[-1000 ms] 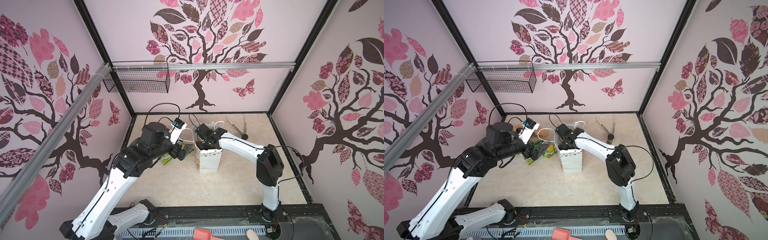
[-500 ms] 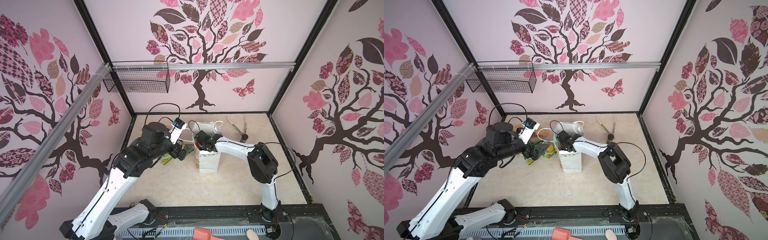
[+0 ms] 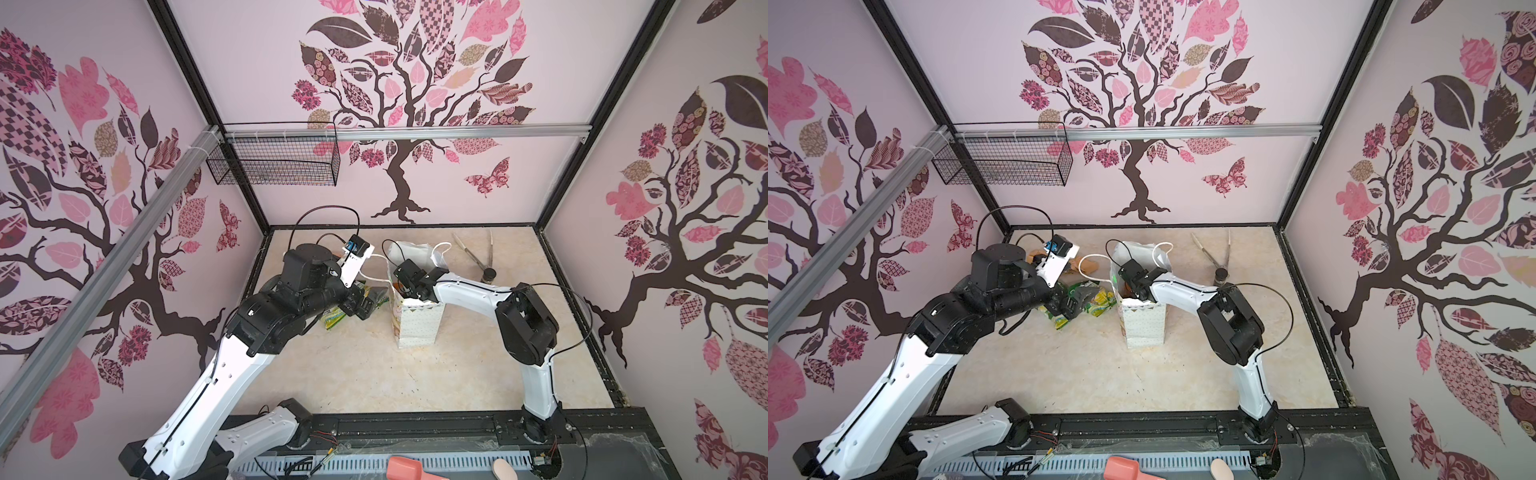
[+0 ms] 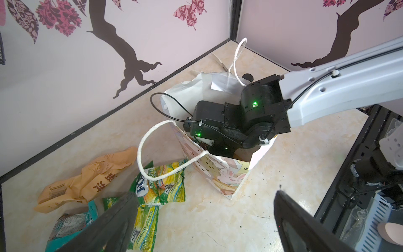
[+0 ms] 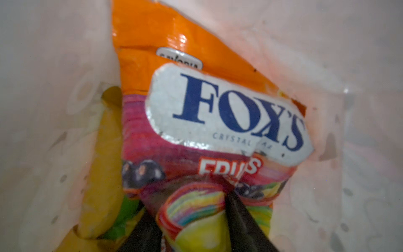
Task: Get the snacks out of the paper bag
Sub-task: 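Lower right gripper into bag toward the orange FOX'S Fruits pack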
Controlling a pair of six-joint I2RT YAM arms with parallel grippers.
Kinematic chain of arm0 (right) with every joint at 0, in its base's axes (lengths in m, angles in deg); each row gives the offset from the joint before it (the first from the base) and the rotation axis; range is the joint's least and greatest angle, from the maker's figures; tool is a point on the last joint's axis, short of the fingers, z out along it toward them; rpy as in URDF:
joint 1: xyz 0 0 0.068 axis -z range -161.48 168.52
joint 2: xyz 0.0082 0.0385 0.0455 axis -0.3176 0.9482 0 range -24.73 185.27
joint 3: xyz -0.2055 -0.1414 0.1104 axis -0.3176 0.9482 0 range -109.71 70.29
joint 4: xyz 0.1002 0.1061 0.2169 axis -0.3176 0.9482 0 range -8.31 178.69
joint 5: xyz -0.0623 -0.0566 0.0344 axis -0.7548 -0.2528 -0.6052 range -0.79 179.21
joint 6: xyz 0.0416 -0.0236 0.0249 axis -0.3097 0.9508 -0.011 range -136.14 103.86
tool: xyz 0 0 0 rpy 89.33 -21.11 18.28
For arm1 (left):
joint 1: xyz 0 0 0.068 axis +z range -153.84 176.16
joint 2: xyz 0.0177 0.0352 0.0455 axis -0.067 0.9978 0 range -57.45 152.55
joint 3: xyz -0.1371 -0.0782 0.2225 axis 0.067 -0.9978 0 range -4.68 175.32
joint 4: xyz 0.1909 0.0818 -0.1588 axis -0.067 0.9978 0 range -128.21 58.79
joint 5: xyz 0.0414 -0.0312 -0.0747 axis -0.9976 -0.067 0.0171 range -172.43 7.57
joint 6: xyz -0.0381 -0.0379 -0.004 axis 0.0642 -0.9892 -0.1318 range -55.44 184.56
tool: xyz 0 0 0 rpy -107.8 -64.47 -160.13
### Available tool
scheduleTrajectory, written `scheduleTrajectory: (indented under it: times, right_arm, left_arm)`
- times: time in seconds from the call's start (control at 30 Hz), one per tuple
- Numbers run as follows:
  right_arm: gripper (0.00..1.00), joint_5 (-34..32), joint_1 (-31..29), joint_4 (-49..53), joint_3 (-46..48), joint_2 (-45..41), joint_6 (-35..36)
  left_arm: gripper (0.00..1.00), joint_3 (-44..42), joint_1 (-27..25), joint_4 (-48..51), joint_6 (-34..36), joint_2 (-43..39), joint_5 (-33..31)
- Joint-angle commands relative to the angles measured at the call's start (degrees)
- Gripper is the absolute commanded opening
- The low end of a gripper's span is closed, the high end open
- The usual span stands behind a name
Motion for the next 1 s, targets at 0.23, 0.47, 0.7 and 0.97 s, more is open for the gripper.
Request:
scheduleTrajectory:
  times: [0.23, 0.47, 0.7, 0.97]
  right_arm:
    - [0.09, 1.89, 0.38, 4.22, -0.62, -3.27, -0.27]
    - [0.0, 0.82, 0.4, 5.46, -3.31, -7.12, -0.48]
    - [0.0, -0.75, 0.38, 6.72, -5.86, -9.87, -0.23]
    - [0.0, -1.32, 0.38, 7.66, -8.04, -12.14, -0.58]
  left_arm:
    - [0.99, 1.14, -0.22, -1.6, 0.17, -0.61, -0.22]
    - [0.99, 0.72, -0.24, -1.73, 0.15, -0.77, -0.36]
    - [0.99, 0.46, -0.18, -1.83, 0.16, -0.86, -0.36]
    - [0.99, 0.46, -0.19, -1.83, 0.09, -1.25, -0.36]
